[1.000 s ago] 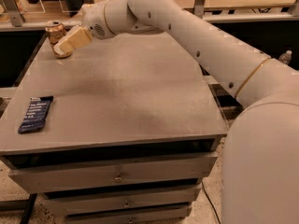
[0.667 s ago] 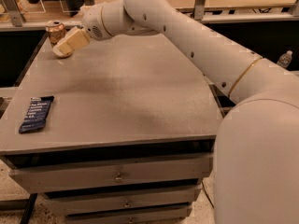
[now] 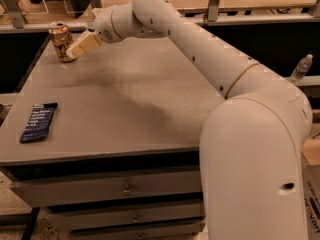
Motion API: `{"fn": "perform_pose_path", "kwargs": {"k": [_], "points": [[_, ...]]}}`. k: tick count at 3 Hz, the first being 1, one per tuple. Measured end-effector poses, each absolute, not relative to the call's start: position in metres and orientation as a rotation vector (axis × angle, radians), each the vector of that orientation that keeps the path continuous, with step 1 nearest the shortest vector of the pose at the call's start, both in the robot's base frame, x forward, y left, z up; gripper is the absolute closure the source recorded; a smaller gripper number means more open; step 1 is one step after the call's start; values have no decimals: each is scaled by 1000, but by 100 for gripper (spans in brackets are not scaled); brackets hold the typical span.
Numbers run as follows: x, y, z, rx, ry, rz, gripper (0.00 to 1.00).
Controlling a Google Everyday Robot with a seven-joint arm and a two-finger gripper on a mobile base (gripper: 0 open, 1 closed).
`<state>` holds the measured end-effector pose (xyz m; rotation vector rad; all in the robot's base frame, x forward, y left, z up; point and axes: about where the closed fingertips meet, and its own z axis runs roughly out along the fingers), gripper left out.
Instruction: Move orange can near rxbar blueberry
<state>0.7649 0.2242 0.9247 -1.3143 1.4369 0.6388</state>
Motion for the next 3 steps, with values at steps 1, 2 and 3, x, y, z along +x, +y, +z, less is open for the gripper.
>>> {"fn": "perform_pose_path", "kwargs": {"k": [1, 2, 3], "points": [[786, 230, 911, -1299, 1471, 637, 0], [799, 245, 893, -1275, 1497, 678, 0], [806, 264, 878, -1247, 1474, 753, 0]]}}
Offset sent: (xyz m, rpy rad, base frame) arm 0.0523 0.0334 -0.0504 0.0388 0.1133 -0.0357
